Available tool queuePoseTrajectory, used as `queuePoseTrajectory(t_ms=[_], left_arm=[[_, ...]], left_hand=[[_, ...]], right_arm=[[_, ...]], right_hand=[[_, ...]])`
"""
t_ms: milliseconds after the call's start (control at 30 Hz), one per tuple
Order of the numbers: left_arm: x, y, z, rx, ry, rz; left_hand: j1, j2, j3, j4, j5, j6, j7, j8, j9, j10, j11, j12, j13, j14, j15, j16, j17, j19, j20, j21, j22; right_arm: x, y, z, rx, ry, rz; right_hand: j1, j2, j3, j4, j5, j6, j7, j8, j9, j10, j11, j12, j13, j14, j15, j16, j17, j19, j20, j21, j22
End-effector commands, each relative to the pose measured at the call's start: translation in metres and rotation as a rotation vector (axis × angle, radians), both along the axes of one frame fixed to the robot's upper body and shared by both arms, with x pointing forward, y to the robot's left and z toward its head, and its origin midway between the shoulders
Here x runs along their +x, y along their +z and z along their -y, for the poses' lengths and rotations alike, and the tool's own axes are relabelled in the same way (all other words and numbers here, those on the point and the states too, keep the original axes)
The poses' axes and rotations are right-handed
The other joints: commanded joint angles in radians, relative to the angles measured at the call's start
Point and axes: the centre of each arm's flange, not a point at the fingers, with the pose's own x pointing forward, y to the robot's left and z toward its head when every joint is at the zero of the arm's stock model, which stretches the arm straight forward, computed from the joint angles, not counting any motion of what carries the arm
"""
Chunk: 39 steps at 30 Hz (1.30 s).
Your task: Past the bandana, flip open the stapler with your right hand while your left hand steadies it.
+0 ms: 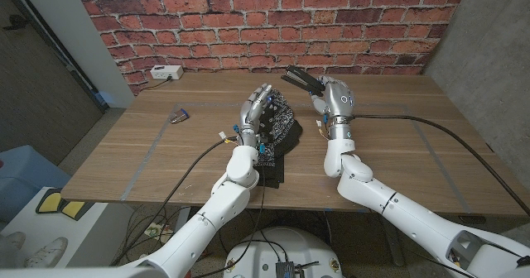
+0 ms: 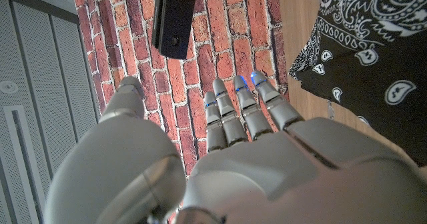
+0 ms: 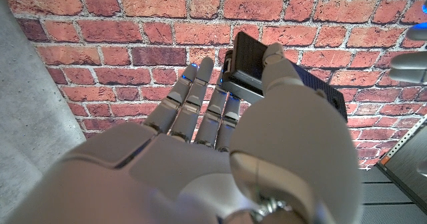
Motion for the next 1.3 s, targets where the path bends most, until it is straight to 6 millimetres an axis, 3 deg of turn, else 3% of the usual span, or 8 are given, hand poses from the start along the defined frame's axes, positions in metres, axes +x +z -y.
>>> queuePoseTrajectory(t_ms=[33, 367, 933, 1033, 1300], left_arm=[[0.000, 0.008, 0.008, 0.057, -0.030, 0.017], [0.004, 0.004, 0.016, 0.064, -0.052, 0.009], [0.009, 0.003, 0.024, 0.071, -0.090, -0.020], [0.009, 0.003, 0.024, 0.063, -0.093, -0.025], [0.011, 0.002, 0.025, 0.061, -0.110, -0.024]], left_hand=[[0.000, 0.003, -0.007, 0.000, 0.008, -0.007, 0.001, -0.001, 0.003, -0.007, 0.002, -0.007, 0.005, -0.007, -0.073, -0.004, 0.003, -0.004, 0.002, -0.003, 0.003], [0.016, 0.013, -0.007, -0.003, 0.010, 0.006, 0.010, 0.003, 0.003, 0.001, 0.008, -0.004, 0.008, 0.000, -0.074, -0.002, 0.003, 0.005, -0.007, 0.000, 0.003], [0.013, 0.020, -0.019, 0.004, 0.010, 0.014, 0.013, 0.005, 0.004, 0.012, 0.010, -0.002, 0.012, 0.007, -0.070, 0.001, 0.006, 0.005, 0.005, -0.001, 0.002], [0.008, 0.019, -0.025, 0.007, 0.009, 0.029, 0.015, 0.011, 0.004, 0.033, 0.019, 0.006, 0.013, 0.018, -0.071, 0.005, 0.007, 0.010, 0.007, 0.000, 0.002], [0.012, 0.038, -0.027, 0.012, 0.011, 0.080, 0.014, 0.027, 0.004, 0.072, 0.010, 0.019, 0.018, 0.052, -0.084, 0.018, 0.011, 0.018, 0.006, 0.003, 0.003]], right_arm=[[-0.003, -0.004, 0.000, -0.002, 0.007, 0.013], [-0.004, -0.006, -0.001, -0.006, 0.014, 0.024], [-0.002, -0.011, -0.004, -0.046, 0.066, 0.046], [-0.002, -0.011, -0.004, -0.048, 0.071, 0.048], [-0.001, -0.012, -0.004, -0.045, 0.079, 0.049]], right_hand=[[0.032, 0.041, 0.064, 0.055, 0.003, 0.132, -0.118, 0.017, 0.013, 0.101, -0.090, 0.005, 0.004, 0.014, -0.176, -0.002, 0.005, 0.011, -0.007, 0.006, 0.002], [0.032, 0.041, 0.064, 0.054, 0.003, 0.134, -0.119, 0.017, 0.011, 0.103, -0.094, 0.005, 0.002, 0.019, -0.176, -0.007, 0.010, 0.010, -0.008, 0.009, 0.001], [0.033, 0.041, 0.063, 0.052, 0.004, 0.132, -0.121, 0.013, 0.007, 0.102, -0.098, 0.003, 0.002, 0.024, -0.177, -0.015, 0.017, 0.005, -0.017, 0.012, 0.001], [0.035, 0.041, 0.064, 0.051, 0.004, 0.132, -0.122, 0.012, 0.007, 0.101, -0.098, 0.003, 0.004, 0.025, -0.178, -0.016, 0.020, 0.003, -0.019, 0.013, 0.001], [0.033, 0.041, 0.062, 0.052, 0.004, 0.132, -0.125, 0.012, 0.007, 0.101, -0.101, 0.004, 0.007, 0.025, -0.177, -0.022, 0.024, 0.001, -0.020, 0.015, 0.001]])
